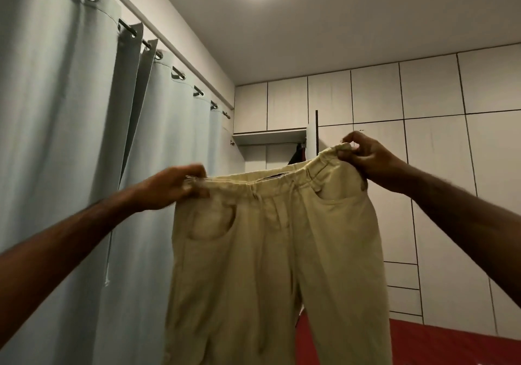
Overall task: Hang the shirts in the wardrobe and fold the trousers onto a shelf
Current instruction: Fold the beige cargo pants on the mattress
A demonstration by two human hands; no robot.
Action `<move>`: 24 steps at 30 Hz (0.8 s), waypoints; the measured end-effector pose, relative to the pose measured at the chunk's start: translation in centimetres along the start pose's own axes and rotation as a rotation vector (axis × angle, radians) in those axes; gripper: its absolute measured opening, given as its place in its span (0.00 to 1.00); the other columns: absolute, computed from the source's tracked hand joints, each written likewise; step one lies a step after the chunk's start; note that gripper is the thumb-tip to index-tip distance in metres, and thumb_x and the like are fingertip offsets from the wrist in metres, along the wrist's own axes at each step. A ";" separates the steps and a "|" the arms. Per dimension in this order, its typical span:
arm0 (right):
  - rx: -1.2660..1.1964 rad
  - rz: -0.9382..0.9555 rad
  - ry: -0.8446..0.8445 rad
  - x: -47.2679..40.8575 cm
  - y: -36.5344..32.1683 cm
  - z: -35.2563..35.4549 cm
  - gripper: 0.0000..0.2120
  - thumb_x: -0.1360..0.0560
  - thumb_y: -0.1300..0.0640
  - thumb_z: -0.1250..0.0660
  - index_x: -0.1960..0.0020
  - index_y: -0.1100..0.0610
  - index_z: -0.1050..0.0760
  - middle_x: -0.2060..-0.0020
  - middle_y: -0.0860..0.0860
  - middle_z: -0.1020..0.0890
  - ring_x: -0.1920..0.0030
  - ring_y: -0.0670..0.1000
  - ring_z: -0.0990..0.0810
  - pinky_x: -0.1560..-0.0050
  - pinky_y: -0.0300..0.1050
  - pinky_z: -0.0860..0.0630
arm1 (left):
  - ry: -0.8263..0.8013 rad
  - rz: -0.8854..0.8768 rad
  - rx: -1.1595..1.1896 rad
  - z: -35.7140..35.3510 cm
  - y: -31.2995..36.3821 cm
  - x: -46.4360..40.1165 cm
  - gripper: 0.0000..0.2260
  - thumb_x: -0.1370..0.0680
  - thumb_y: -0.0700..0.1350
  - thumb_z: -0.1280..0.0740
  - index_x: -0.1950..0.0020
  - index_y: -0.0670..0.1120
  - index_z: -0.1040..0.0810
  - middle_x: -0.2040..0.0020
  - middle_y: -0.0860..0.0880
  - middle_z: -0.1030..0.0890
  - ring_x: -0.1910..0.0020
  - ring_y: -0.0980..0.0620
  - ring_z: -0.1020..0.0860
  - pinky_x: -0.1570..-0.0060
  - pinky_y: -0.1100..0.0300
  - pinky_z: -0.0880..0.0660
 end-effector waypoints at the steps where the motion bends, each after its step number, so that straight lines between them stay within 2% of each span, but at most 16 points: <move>1: -0.085 -0.039 -0.043 0.4 0.5 0.2 0.10 0.23 0.56 0.33 0.45 0.57 0.30 0.63 0.50 0.21 0.66 0.44 0.25 0.71 0.36 0.27 | 0.131 0.055 0.163 1.2 -0.8 0.2 0.23 0.32 0.73 0.32 0.54 0.55 0.25 0.63 0.55 0.24 0.65 0.60 0.27 0.67 0.68 0.29; 4: -0.378 -0.119 -0.172 1.6 1.5 0.4 0.19 0.29 0.54 0.27 0.41 0.57 0.26 0.54 0.54 0.20 0.56 0.50 0.20 0.61 0.41 0.21 | 0.407 0.149 0.520 2.4 -2.9 0.8 0.15 0.26 0.62 0.29 0.57 0.52 0.25 0.67 0.56 0.25 0.67 0.60 0.29 0.70 0.67 0.29; 5: -0.449 -0.143 -0.180 1.8 1.8 0.3 0.22 0.30 0.54 0.26 0.38 0.58 0.25 0.51 0.55 0.19 0.53 0.51 0.19 0.57 0.42 0.19 | 0.442 0.175 0.536 2.3 -3.3 0.6 0.11 0.24 0.57 0.30 0.56 0.52 0.25 0.67 0.54 0.24 0.67 0.59 0.29 0.70 0.67 0.29; 6: -0.483 -0.177 -0.158 1.6 2.5 0.3 0.21 0.28 0.55 0.27 0.38 0.61 0.24 0.50 0.56 0.19 0.53 0.50 0.18 0.55 0.42 0.18 | 0.456 0.202 0.534 1.8 -3.5 0.3 0.07 0.23 0.53 0.31 0.54 0.51 0.26 0.67 0.52 0.25 0.68 0.58 0.29 0.70 0.65 0.29; 7: -0.463 -0.232 -0.092 1.2 3.6 0.2 0.17 0.26 0.56 0.30 0.40 0.62 0.23 0.52 0.55 0.18 0.55 0.49 0.17 0.57 0.41 0.18 | 0.460 0.238 0.481 1.4 -3.9 -0.1 0.05 0.22 0.50 0.31 0.52 0.51 0.26 0.66 0.51 0.25 0.67 0.56 0.29 0.70 0.63 0.29; 9: -0.248 -0.436 0.106 0.4 7.1 0.3 0.08 0.22 0.56 0.32 0.49 0.62 0.21 0.59 0.53 0.20 0.64 0.47 0.21 0.69 0.38 0.22 | 0.440 0.363 0.238 0.2 -5.2 -1.0 0.06 0.22 0.47 0.29 0.50 0.50 0.25 0.61 0.49 0.24 0.62 0.53 0.26 0.62 0.59 0.28; 10: -0.115 -0.535 0.219 0.0 8.8 0.7 0.07 0.22 0.57 0.30 0.55 0.61 0.21 0.63 0.52 0.23 0.67 0.48 0.24 0.73 0.38 0.26 | 0.430 0.452 0.107 -0.4 -5.8 -1.5 0.07 0.23 0.47 0.27 0.49 0.49 0.24 0.58 0.49 0.22 0.58 0.51 0.25 0.58 0.57 0.29; 11: -0.027 -0.589 0.332 -0.5 9.9 1.1 0.07 0.23 0.59 0.29 0.58 0.61 0.22 0.64 0.53 0.24 0.67 0.49 0.25 0.73 0.39 0.29 | 0.428 0.537 0.038 -0.9 -6.2 -2.1 0.09 0.24 0.47 0.26 0.49 0.47 0.22 0.55 0.48 0.21 0.55 0.48 0.24 0.55 0.57 0.30; 12: 0.014 -0.594 0.409 -1.2 10.3 1.0 0.07 0.25 0.60 0.29 0.59 0.62 0.22 0.64 0.54 0.23 0.64 0.52 0.24 0.69 0.42 0.28 | 0.439 0.613 0.036 -1.3 -6.4 -2.7 0.09 0.25 0.46 0.26 0.49 0.46 0.21 0.53 0.46 0.20 0.52 0.47 0.23 0.54 0.57 0.30; 14: 0.136 -0.547 0.504 -2.8 9.0 0.5 0.08 0.26 0.59 0.30 0.53 0.65 0.20 0.59 0.57 0.21 0.57 0.55 0.22 0.61 0.45 0.29 | 0.484 0.689 0.116 -1.8 -5.9 -4.9 0.10 0.27 0.44 0.27 0.48 0.43 0.20 0.50 0.44 0.18 0.50 0.45 0.22 0.54 0.56 0.26; 17: 0.278 -0.425 0.562 -5.0 3.7 -0.8 0.09 0.25 0.54 0.31 0.54 0.60 0.21 0.58 0.56 0.20 0.57 0.54 0.22 0.61 0.44 0.29 | 0.553 0.645 0.305 -1.3 -3.1 -9.3 0.11 0.27 0.44 0.29 0.45 0.43 0.21 0.51 0.45 0.19 0.51 0.45 0.20 0.62 0.55 0.21; 20: 0.221 -0.248 0.519 -7.8 -1.1 -4.0 0.07 0.27 0.53 0.30 0.57 0.57 0.21 0.56 0.55 0.17 0.55 0.54 0.19 0.56 0.48 0.19 | 0.566 0.513 0.447 -1.5 1.4 -13.7 0.12 0.26 0.44 0.29 0.44 0.45 0.23 0.51 0.47 0.19 0.51 0.48 0.20 0.64 0.55 0.20; 22: 0.202 -0.192 0.490 -8.6 -2.8 -5.8 0.11 0.25 0.50 0.31 0.51 0.58 0.21 0.54 0.55 0.17 0.53 0.54 0.18 0.50 0.51 0.18 | 0.559 0.428 0.434 -1.9 4.6 -15.4 0.13 0.24 0.49 0.29 0.43 0.46 0.24 0.51 0.48 0.19 0.52 0.50 0.20 0.57 0.55 0.20; 24: 0.005 -0.176 0.437 -8.7 -3.4 -6.7 0.17 0.21 0.46 0.35 0.45 0.60 0.22 0.54 0.55 0.17 0.54 0.53 0.17 0.52 0.49 0.18 | 0.538 0.395 0.560 -2.6 6.3 -15.6 0.14 0.19 0.52 0.37 0.40 0.45 0.24 0.52 0.47 0.19 0.54 0.49 0.19 0.58 0.54 0.21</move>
Point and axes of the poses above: each hand's wrist, its own x-axis away from the middle knuckle, its own z-axis out of the back of the hand, y = z × x, the point moved 9 cm from there along -x, towards the middle knuckle
